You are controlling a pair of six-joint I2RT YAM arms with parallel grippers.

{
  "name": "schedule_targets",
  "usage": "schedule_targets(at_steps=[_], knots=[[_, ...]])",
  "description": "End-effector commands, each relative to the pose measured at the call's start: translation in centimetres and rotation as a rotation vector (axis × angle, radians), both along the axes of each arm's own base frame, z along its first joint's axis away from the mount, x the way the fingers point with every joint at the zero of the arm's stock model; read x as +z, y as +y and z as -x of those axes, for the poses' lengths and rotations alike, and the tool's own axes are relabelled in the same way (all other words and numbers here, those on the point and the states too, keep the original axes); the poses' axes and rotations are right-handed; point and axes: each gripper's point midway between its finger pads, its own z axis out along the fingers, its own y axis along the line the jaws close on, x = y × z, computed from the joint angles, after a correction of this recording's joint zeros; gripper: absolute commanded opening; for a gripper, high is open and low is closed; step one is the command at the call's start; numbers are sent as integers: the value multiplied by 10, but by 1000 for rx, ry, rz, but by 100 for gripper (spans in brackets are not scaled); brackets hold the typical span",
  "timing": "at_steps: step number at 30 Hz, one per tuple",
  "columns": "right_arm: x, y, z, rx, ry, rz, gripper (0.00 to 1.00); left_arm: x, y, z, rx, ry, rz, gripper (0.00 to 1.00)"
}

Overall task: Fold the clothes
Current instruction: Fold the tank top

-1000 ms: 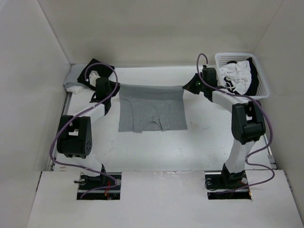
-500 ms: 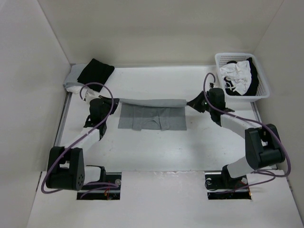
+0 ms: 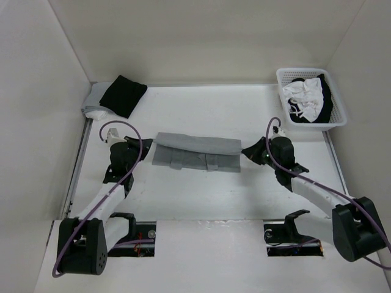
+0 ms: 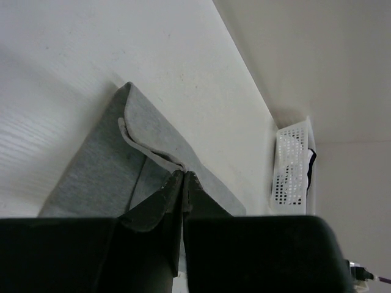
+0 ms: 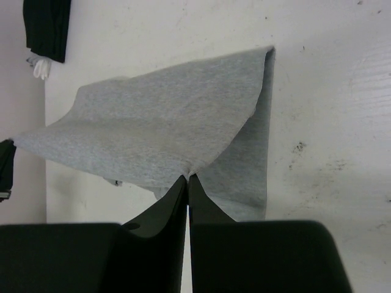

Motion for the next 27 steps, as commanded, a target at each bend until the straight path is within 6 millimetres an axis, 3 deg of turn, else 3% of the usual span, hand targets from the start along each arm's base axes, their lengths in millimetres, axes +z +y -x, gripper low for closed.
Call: schedule_targets(at_steps=[1, 6, 12, 15, 18, 22, 24, 27], knots=[[-6, -6, 4, -23, 0, 30, 6, -8, 3, 11, -11, 1, -18, 1], [-29, -3, 23, -18, 64, 29, 6, -36, 8, 25, -8, 60, -23, 1], [-45, 10, 53, 10, 116, 52, 8, -44, 18, 32, 8, 71, -13, 2], [-53, 7, 62, -1, 141, 83, 18, -53, 29, 37, 40, 96, -19, 9], [-47, 3, 65, -8, 138, 94, 33, -43, 41, 36, 71, 64, -10, 17], [-20, 3, 62, 8, 76, 116, 38, -13, 44, 30, 92, -18, -16, 17], [-9, 7, 57, 28, 42, 120, 31, 2, 27, 25, 42, -54, -31, 16], [-2, 30, 52, 98, 28, 117, 11, 16, -24, 18, -79, -80, -69, 16]])
